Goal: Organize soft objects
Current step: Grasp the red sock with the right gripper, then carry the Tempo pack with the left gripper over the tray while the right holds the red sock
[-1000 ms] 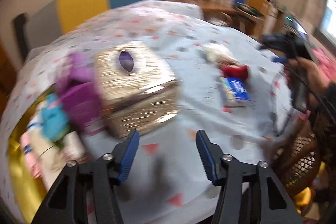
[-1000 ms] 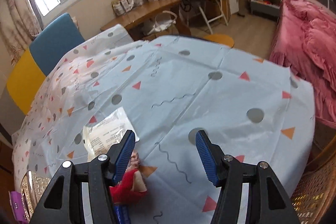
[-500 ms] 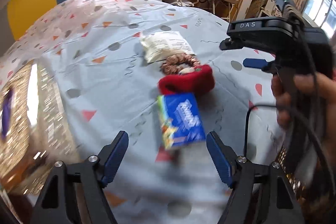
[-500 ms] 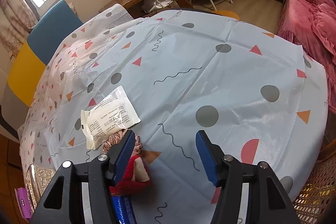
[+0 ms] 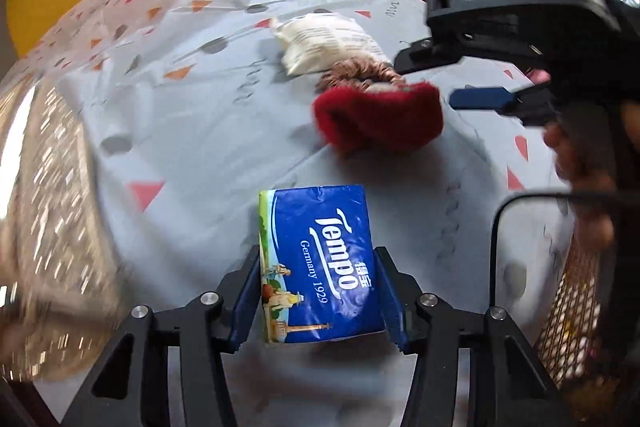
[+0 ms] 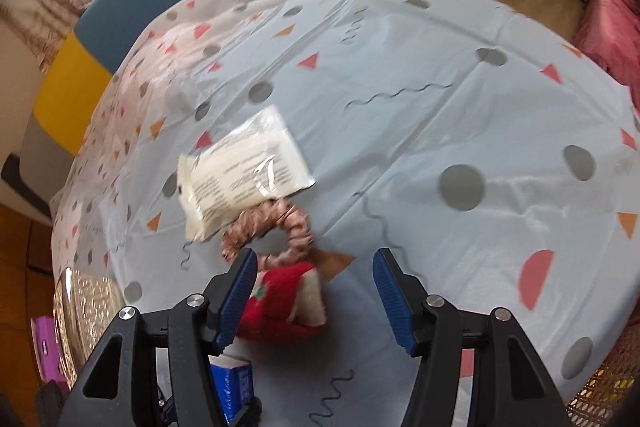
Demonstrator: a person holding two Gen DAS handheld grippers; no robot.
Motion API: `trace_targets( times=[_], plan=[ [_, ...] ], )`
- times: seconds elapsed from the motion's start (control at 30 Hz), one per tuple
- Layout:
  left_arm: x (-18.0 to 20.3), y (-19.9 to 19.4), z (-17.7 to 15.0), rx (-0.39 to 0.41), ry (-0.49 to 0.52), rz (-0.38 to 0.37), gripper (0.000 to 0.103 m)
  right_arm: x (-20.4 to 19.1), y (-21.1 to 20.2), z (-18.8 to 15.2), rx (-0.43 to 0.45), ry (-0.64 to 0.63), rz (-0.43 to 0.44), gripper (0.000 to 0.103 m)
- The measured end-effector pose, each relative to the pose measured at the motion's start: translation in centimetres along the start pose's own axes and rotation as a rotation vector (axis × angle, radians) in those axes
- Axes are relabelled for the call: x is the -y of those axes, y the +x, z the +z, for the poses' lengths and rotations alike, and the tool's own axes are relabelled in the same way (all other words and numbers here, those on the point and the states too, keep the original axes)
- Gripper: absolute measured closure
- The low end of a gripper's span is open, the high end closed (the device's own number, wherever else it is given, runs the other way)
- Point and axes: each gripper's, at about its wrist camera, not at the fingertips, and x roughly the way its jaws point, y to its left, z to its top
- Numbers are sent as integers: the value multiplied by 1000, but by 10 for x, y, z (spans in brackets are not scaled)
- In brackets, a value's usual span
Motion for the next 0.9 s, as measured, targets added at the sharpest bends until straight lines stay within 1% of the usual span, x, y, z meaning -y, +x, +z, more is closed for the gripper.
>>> trace_targets(
  times=[0.1,0.17,0.27,0.33,0.37,0.4,0.47,0.53,0.57,0.6,0.63,0.73,0.77,0.8,0.83,0.87,0.9],
  plan=[
    [-6,-7,-19,13,6,24,50,-17,10,-6,-39,-85,-3,41],
    [-7,-10,-27,41,14,43,50,-30,16,-11,-57,-162,-32,41],
    [-11,-14,-36,57,-7,47,50,-46,25,-19,-84,-258,-59,41],
    [-14,-16,-40,65,-21,45,50,-52,26,-24,-62,-319,-124,41],
    [-16,-18,-43,68,-22,48,50,-56,26,-26,-54,-349,-139,53],
    [-17,-19,-46,73,-23,50,50,-59,27,-29,-58,-377,-146,63],
    [-19,-22,-50,81,-24,49,50,-69,29,-38,-80,-445,-133,73],
    [-21,-22,-52,88,-24,52,50,-85,30,-51,-94,-549,-97,75],
    [-22,-22,-53,92,-27,51,50,-91,33,-58,-117,-590,-78,75],
    [-23,-22,-53,97,-29,51,49,-96,36,-64,-122,-628,-89,75],
    [-24,-22,-54,102,-29,55,49,-100,36,-68,-102,-665,-119,75],
    [-22,-25,-56,114,-24,69,50,-96,38,-68,-102,-659,-120,72],
    [-22,-25,-57,116,-27,71,50,-93,39,-65,-108,-641,-122,68],
    [-22,-25,-57,116,-33,70,51,-91,41,-61,-119,-608,-119,67],
    [-22,-25,-56,114,-33,70,51,-88,36,-56,-96,-577,-136,71],
    [-21,-26,-57,111,-26,73,51,-86,31,-52,-44,-565,-185,74],
    [-20,-27,-57,109,-20,77,51,-83,29,-48,-12,-557,-226,75]
  ],
)
